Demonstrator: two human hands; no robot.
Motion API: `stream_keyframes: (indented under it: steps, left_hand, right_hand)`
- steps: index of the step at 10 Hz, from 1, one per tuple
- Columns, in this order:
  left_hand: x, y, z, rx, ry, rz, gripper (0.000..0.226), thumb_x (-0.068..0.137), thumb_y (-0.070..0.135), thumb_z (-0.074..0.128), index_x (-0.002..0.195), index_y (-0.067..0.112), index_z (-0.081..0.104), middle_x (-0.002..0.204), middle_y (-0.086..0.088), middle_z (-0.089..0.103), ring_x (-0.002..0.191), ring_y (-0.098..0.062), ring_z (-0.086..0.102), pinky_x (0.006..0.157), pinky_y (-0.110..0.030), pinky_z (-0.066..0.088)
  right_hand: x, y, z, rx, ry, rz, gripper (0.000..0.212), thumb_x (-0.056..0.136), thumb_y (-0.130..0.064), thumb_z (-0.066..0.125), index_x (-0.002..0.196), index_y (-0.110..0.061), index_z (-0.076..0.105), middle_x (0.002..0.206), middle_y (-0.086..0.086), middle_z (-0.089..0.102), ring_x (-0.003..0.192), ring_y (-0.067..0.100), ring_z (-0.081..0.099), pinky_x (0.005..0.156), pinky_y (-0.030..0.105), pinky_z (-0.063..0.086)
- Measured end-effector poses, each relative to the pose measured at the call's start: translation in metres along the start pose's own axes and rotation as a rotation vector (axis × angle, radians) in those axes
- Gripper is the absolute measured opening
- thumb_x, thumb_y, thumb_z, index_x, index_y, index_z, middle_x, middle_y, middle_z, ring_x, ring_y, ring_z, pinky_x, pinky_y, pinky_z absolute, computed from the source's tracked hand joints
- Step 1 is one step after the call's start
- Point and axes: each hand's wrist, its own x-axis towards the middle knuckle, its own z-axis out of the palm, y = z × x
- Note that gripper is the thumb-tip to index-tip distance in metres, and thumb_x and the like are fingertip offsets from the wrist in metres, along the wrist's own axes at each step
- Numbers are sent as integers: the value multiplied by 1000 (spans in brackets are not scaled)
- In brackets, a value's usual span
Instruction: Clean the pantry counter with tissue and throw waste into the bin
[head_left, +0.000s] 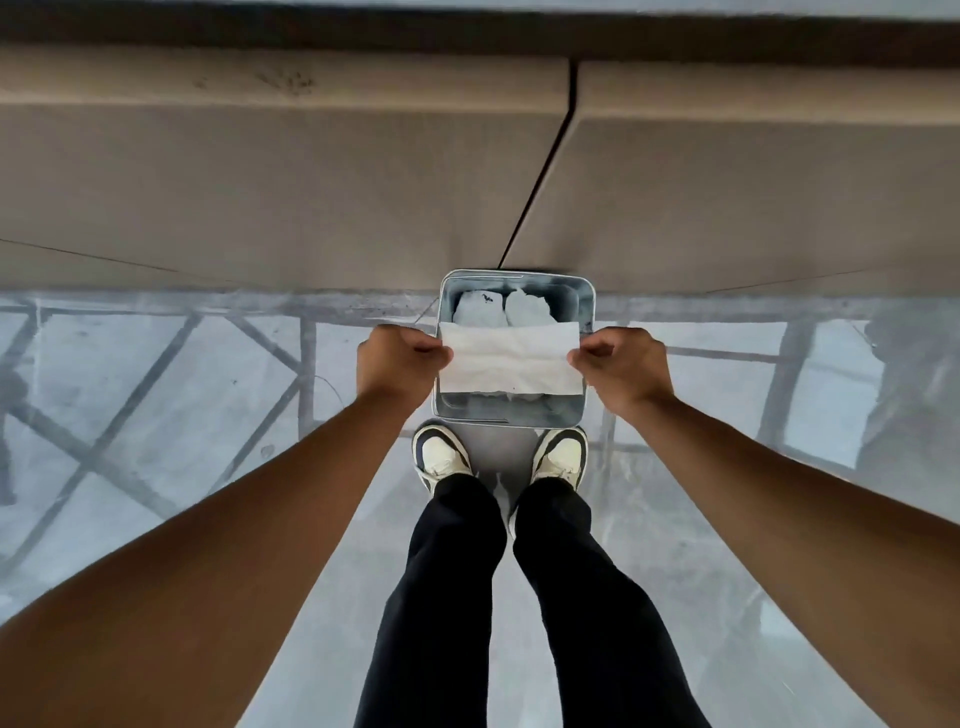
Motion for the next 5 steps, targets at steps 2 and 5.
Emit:
stream_keyframes:
  steps: [2, 5]
  left_hand:
    - [14, 1, 20, 156, 4, 65, 41, 78, 13, 66, 41, 12, 50, 36, 0, 37, 39, -11, 34, 52, -24, 38]
    - [8, 9, 29, 307, 23, 80, 39, 80, 23, 70, 46, 16, 51, 48, 2, 45, 60, -28, 52, 50, -25, 34]
  right_hand:
    - [14, 7, 25, -1, 26, 41, 8, 84, -25, 69, 85, -21, 76, 80, 0, 75, 80, 17, 69, 76, 26, 54]
    - [12, 3, 28, -3, 38, 79, 16, 84, -25, 64, 93, -21, 77, 93, 0, 76, 88, 19, 69, 82, 29, 56]
